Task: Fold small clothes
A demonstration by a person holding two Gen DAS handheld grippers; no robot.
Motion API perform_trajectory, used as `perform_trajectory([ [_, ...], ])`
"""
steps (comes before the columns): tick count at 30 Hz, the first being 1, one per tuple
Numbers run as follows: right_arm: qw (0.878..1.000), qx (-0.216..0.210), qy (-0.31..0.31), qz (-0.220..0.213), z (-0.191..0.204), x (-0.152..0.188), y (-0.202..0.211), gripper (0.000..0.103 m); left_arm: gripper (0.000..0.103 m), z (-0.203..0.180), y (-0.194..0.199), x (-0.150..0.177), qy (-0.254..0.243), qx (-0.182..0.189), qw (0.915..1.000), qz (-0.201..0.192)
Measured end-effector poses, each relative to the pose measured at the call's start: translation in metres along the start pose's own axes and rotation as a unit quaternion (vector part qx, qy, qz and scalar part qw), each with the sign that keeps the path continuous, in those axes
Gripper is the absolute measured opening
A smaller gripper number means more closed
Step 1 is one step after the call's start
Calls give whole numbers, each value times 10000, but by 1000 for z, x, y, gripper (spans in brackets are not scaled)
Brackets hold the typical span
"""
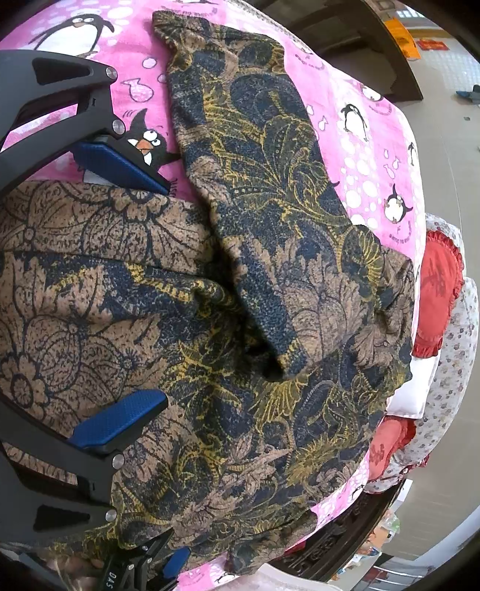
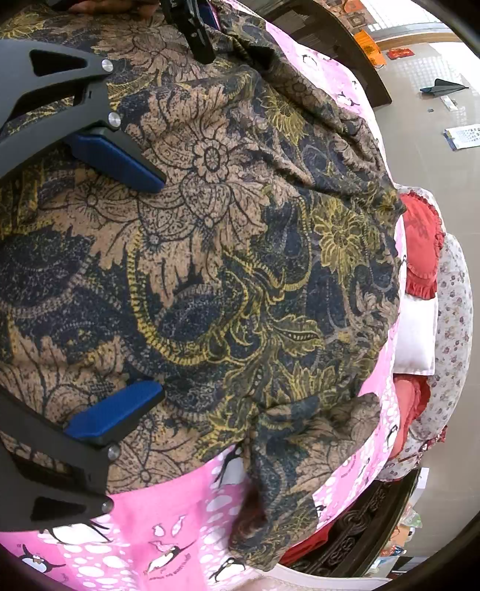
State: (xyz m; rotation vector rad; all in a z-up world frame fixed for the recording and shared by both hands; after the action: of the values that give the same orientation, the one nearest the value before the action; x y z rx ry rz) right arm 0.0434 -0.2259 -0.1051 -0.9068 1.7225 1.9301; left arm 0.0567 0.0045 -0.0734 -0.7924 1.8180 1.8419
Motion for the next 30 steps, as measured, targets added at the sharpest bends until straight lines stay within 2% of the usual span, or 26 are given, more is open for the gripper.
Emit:
perform_trajectory([
  [3, 10000, -5, 11, -29, 0, 0, 0, 103, 87, 0, -2, -1, -73, -97, 9999, 39],
  [5, 10000, -5, 13, -43, -1, 0, 1, 103, 87, -2, -3, -1, 16, 4, 10000, 41],
  [9, 10000, 49, 44, -74, -1, 1, 2, 103, 88, -2, -4, -1, -48, -76, 9999, 52],
  [19, 9998, 110, 72, -116, -3, 0, 5, 103, 88, -2, -6, -2, 6, -13, 10000, 35],
  [24, 9997, 146, 98, -140, -2, 0, 6, 103, 89, 0, -7, -2, -86, -170, 9998, 71],
  [30, 9998, 132, 104, -137, -2, 0, 6, 103, 89, 0, -9, -4, -32, -162, 9998, 82],
])
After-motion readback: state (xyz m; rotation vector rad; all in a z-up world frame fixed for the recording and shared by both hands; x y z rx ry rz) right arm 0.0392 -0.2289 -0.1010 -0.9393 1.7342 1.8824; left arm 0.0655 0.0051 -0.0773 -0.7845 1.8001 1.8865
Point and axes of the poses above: each gripper's, at about its wrist camera, not at the fingertips, and y roughly against the way its jaws point, z to its left, x to its underside, the point moved 10 cm from there along -y, roughly the way its jaws point, and after that the axes turned 2 degrees about -z, right-handed, at the moved point
